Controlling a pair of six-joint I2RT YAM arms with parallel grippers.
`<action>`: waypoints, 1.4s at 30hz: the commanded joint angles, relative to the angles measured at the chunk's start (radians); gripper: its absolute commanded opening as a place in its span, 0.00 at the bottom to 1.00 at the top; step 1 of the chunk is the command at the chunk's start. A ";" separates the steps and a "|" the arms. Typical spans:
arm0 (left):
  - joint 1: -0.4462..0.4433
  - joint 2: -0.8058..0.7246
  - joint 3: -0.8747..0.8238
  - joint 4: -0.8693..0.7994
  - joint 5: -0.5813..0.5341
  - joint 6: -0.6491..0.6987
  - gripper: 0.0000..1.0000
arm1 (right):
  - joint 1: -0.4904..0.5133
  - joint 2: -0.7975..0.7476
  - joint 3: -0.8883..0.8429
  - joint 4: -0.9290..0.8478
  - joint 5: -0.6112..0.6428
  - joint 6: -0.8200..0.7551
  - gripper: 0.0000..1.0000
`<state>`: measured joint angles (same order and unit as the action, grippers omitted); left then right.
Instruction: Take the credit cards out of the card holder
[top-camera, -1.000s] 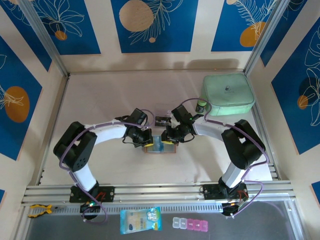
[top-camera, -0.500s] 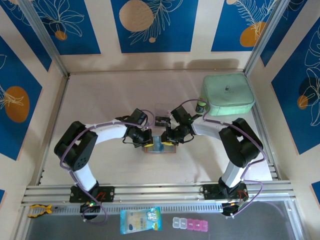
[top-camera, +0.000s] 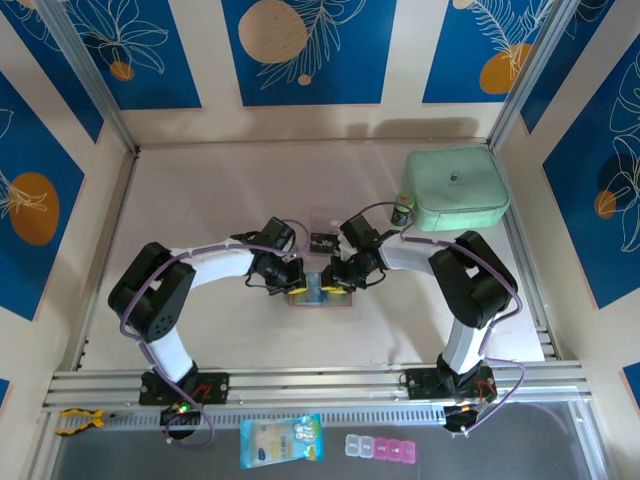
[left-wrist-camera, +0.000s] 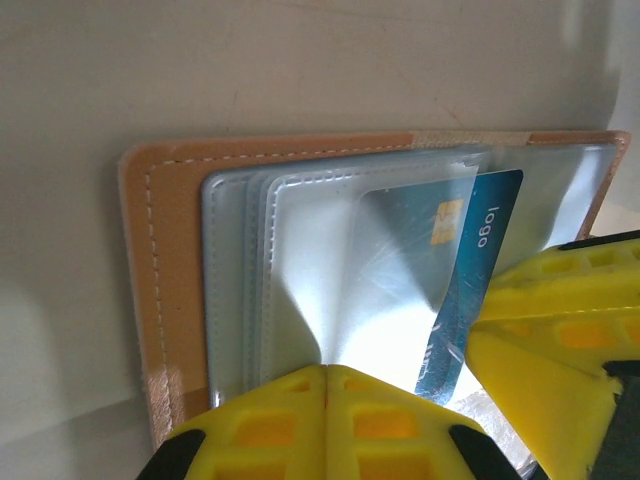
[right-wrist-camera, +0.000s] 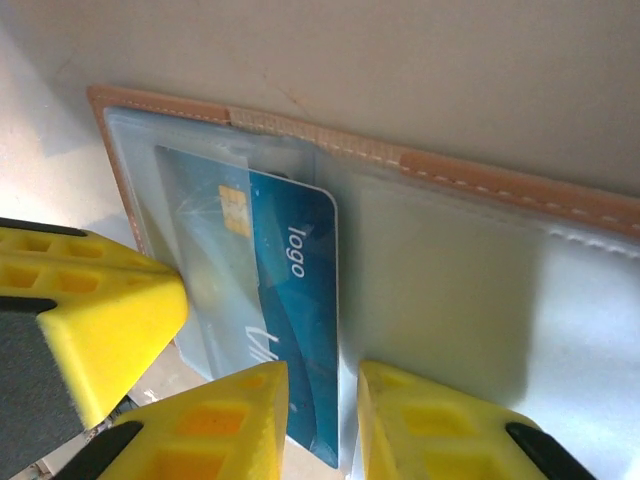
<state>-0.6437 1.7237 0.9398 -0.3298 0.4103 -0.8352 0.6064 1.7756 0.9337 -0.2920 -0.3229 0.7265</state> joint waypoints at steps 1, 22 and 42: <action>-0.004 0.020 0.008 -0.038 -0.015 0.010 0.03 | -0.001 0.022 -0.010 0.022 -0.047 0.014 0.25; -0.004 0.027 0.017 -0.057 -0.021 0.019 0.03 | -0.013 -0.002 -0.044 0.084 -0.084 0.025 0.10; -0.004 0.008 -0.003 -0.057 -0.024 0.014 0.03 | -0.032 -0.107 -0.033 -0.114 0.014 -0.076 0.07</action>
<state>-0.6441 1.7256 0.9455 -0.3447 0.4072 -0.8284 0.5789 1.6909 0.9035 -0.3061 -0.3470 0.6880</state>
